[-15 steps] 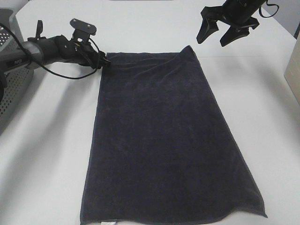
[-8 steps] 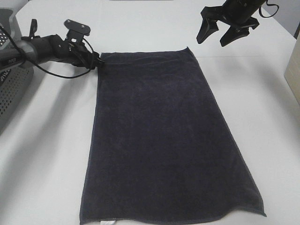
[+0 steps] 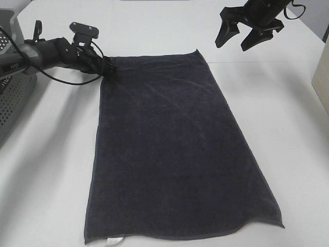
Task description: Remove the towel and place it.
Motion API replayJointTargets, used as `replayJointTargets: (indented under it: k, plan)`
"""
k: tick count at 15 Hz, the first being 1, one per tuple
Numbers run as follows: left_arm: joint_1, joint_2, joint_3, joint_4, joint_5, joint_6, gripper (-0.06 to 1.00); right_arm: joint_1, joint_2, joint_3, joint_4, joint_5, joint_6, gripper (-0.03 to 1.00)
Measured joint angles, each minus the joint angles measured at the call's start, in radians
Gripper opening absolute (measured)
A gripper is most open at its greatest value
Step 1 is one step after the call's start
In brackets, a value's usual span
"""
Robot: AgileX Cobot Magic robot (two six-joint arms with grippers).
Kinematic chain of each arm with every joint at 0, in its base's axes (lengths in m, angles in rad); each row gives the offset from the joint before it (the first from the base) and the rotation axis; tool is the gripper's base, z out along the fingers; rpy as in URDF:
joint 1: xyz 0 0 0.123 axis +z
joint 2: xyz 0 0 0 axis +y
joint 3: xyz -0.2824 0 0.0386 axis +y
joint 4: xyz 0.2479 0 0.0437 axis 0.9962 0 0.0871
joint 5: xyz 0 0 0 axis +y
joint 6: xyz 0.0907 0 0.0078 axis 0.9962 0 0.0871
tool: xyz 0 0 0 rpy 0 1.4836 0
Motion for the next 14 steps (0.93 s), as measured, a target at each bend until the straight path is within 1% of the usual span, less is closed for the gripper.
replayJointTargets:
  k: [3,5,6,8,10,12,13,14]
  plan:
    - [-0.009,-0.055,0.0,0.003,0.061,0.0,0.73,0.0,-0.025,0.0,0.0,0.001,0.0,0.78]
    - [-0.009,-0.14,0.0,0.004,0.131,-0.002,0.73,0.0,-0.067,-0.006,0.0,0.003,0.016,0.78]
    - [-0.009,-0.216,0.0,0.016,0.211,-0.003,0.73,0.0,-0.112,-0.012,0.0,0.002,0.028,0.78]
    - [-0.009,-0.287,0.0,0.043,0.33,-0.03,0.73,0.0,-0.158,-0.012,0.0,0.003,0.053,0.78]
    - [-0.009,-0.356,0.0,0.095,0.491,-0.101,0.73,0.0,-0.208,-0.012,0.0,0.004,0.075,0.78]
    - [-0.009,-0.445,0.0,0.174,0.653,-0.204,0.73,0.0,-0.263,-0.012,-0.009,0.005,0.099,0.78]
    - [-0.009,-0.463,0.0,0.194,0.69,-0.226,0.73,0.0,-0.277,-0.012,-0.02,0.005,0.11,0.78]
    - [-0.008,-0.505,0.0,0.249,0.754,-0.265,0.73,0.0,-0.304,-0.012,-0.055,0.005,0.147,0.78]
